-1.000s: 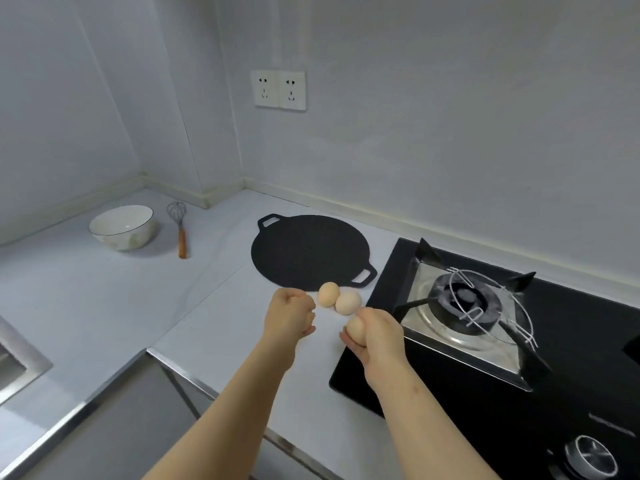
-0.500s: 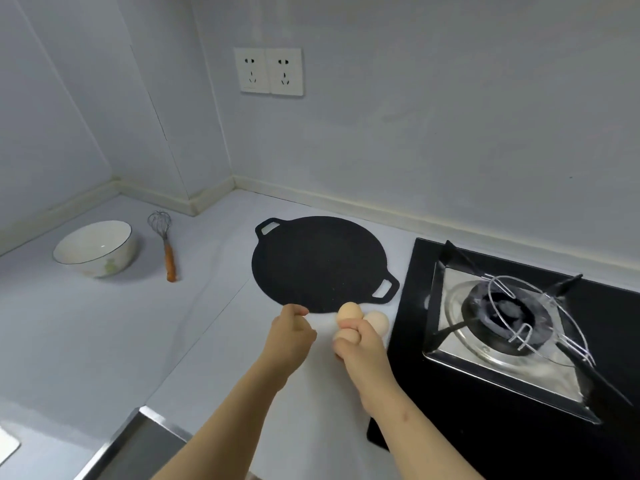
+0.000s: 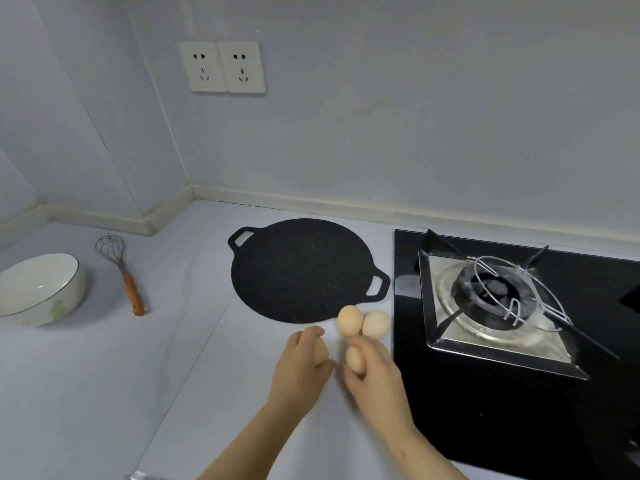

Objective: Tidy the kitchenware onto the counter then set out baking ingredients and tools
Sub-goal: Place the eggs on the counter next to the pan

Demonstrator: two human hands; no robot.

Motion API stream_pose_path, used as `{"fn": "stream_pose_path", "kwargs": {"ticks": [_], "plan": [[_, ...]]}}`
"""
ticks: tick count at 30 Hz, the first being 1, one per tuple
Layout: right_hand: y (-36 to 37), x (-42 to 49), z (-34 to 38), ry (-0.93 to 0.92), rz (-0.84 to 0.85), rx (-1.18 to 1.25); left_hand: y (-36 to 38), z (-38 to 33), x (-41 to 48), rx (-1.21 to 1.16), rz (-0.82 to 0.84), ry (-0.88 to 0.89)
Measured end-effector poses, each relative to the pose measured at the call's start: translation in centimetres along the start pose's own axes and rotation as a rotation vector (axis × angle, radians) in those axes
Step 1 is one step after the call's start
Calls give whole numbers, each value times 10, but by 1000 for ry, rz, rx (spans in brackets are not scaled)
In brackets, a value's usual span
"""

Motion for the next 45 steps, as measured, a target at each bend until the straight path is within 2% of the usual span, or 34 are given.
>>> {"fn": "stream_pose_path", "kwargs": {"ticks": [6, 14, 23, 29, 40, 45], "plan": [[-1, -2, -6, -56, 6, -155, 5, -8, -1, 40, -9, 66], [-3, -4, -14, -111, 28, -149, 15, -15, -1, 71, -27, 117], [-4, -3, -19, -110, 44, -155, 26, -15, 5, 113, -53, 96], [-5, -3, -23, -137, -12, -202, 29, -18, 7, 126, -62, 74], [-5, -3, -25, -191, -182, -473, 28, -21, 3, 125, -68, 61], [-4, -3, -30, -187, -209, -469, 27, -20, 3, 124, -48, 54]]}}
Point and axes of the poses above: each hand's wrist, its own x-axis towards the middle knuckle, its own y-axis out of the palm, z = x × y, the point moved 3 cm from there along x, towards the middle knuckle, and after that the axes turned 10 degrees about -y, right-handed, at the moved point
